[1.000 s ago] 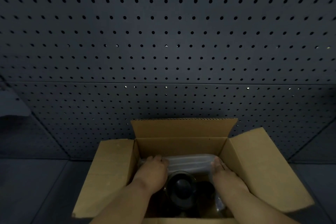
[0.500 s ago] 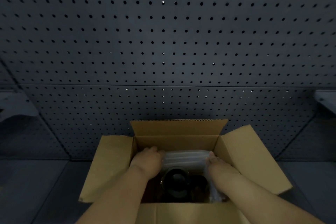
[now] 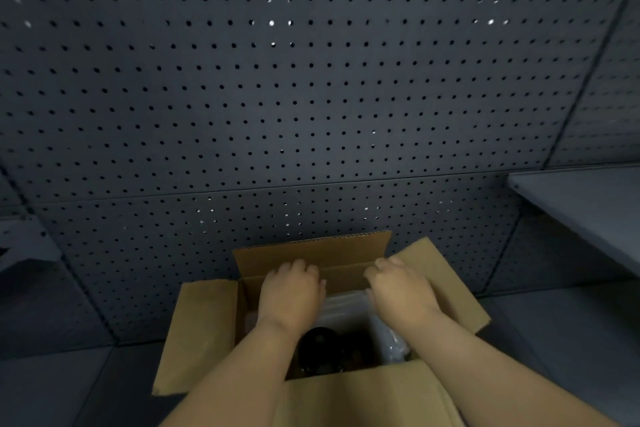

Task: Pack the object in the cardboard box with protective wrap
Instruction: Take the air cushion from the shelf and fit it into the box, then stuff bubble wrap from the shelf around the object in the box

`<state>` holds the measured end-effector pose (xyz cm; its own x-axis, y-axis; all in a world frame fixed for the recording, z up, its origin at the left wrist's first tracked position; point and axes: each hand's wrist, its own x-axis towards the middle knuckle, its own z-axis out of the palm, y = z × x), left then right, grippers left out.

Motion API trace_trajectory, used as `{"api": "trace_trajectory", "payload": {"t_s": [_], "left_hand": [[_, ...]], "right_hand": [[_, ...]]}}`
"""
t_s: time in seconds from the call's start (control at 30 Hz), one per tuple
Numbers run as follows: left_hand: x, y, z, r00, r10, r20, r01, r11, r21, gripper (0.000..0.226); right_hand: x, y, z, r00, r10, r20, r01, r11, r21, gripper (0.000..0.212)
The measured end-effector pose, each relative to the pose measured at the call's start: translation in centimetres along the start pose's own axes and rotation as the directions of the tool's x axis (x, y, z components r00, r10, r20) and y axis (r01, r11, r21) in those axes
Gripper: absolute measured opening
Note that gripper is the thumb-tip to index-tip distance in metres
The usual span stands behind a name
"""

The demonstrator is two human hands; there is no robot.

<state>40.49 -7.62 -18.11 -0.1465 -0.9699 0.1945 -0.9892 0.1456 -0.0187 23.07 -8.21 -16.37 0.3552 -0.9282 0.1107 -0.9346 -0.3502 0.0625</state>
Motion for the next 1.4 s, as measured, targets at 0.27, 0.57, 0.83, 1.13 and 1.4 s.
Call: {"api": "trace_trajectory", "payload": {"t_s": [0.27, 0.57, 0.83, 1.13, 1.4], "left_hand": [[0.6, 4.7, -4.5, 0.989, -0.027, -0.146, 0.029, 1.0, 0.01, 0.041], [-1.7, 14.7, -9.4, 0.971, -0.083, -0.223, 0.086, 0.996, 0.004, 0.042], [-4.9, 22.5, -11.5, 0.951, -0.129, -0.281, 0.135, 0.991, 0.003, 0.041], [-6.5, 26.5, -13.0, 0.948, -0.08, -0.309, 0.087, 0.996, 0.006, 0.041], [-6.9, 28.8, -14.7, 0.943, -0.004, -0.332, 0.002, 1.0, -0.007, 0.043]], "right_hand": [[-3.0, 2.8, -3.6, 0.95, -0.037, -0.311, 0.026, 0.999, -0.037, 0.029], [-9.3, 10.0, -7.9, 0.887, -0.067, -0.458, 0.036, 0.997, -0.074, 0.017], [-15.3, 15.1, -9.6, 0.901, -0.066, -0.429, 0.061, 0.998, -0.025, 0.02], [-19.3, 17.3, -11.0, 0.887, -0.021, -0.462, 0.042, 0.999, 0.034, 0.031], [-22.4, 19.7, -12.9, 0.889, 0.091, -0.449, -0.087, 0.996, 0.029, 0.032]]}}
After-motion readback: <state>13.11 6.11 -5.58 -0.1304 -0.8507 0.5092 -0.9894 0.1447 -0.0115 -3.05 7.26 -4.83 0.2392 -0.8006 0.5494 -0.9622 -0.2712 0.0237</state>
